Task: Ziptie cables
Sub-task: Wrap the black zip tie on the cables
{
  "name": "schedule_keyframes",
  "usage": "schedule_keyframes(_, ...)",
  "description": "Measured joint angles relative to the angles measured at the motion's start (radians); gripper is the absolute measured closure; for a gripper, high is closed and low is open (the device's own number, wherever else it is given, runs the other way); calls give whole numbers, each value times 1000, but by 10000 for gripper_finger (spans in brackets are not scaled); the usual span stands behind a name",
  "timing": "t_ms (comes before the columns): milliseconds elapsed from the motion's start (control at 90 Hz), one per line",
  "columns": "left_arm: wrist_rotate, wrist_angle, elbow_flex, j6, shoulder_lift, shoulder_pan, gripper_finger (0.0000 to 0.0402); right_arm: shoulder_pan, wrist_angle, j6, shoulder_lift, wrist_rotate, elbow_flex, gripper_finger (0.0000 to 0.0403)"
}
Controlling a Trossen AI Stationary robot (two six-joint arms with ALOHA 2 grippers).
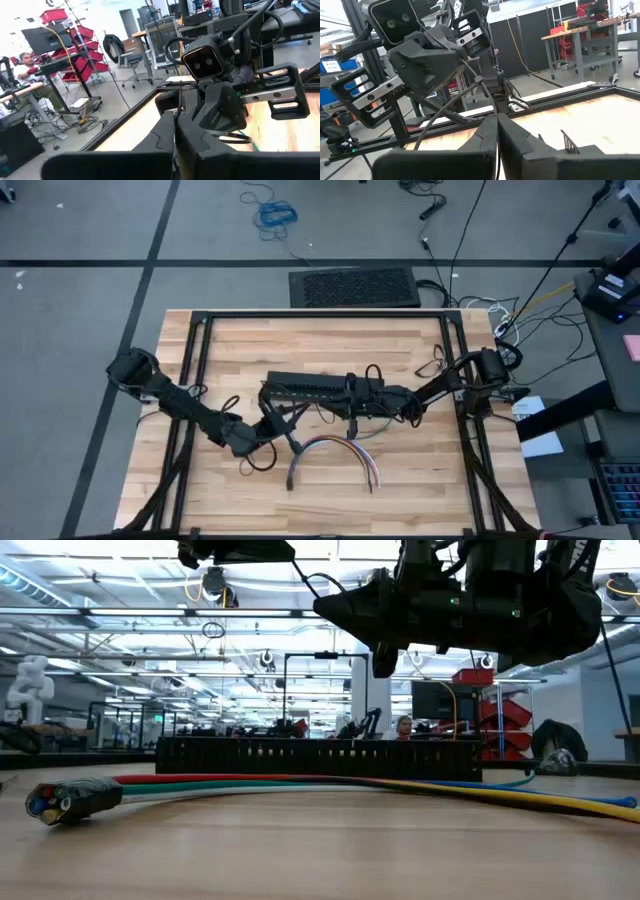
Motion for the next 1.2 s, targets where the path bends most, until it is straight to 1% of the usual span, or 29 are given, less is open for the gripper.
schedule_keyframes(100, 0, -6, 0, -2, 0, -3, 399, -1, -31, 0, -1, -33, 1, 403)
schedule_keyframes(200, 2, -62, 0, -15, -14, -16, 400, -2, -80, -1, -9, -126, 2, 398)
schedule_keyframes(289, 18, -158, 0, -119, -45, -22, 400, -3, -164, -32, -34, -221, 2, 377)
schedule_keyframes(367, 86, -278, 0, -238, -70, -22, 400, -3, -277, -84, -70, -271, 2, 346)
schedule_keyframes(456, 180, -405, 1, -385, -90, -18, 401, -1, -424, -158, -123, -268, 1, 307)
schedule_keyframes(589, 282, -614, 1, -590, -99, -19, 401, -1, -648, -217, -223, -215, 0, 255)
schedule_keyframes(667, 333, -716, 1, -694, -99, -21, 401, -1, -778, -237, -278, -185, 3, 241)
schedule_keyframes(756, 404, -792, 1, -775, -99, -22, 401, 3, -973, -261, -304, -170, 46, 238)
schedule_keyframes(856, 490, -850, 1, -827, -99, -22, 401, 21, -1140, -310, -261, -169, 128, 239)
schedule_keyframes(967, 553, -899, 1, -881, -99, -32, 401, 36, -1192, -383, -166, -177, 225, 240)
schedule_keyframes(1078, 567, -1002, 4, -987, -99, -60, 401, 39, -1186, -441, -75, -224, 319, 241)
schedule_keyframes(1200, 529, -1121, 34, -1116, -107, -110, 401, 39, -1197, -498, 14, -277, 410, 241)
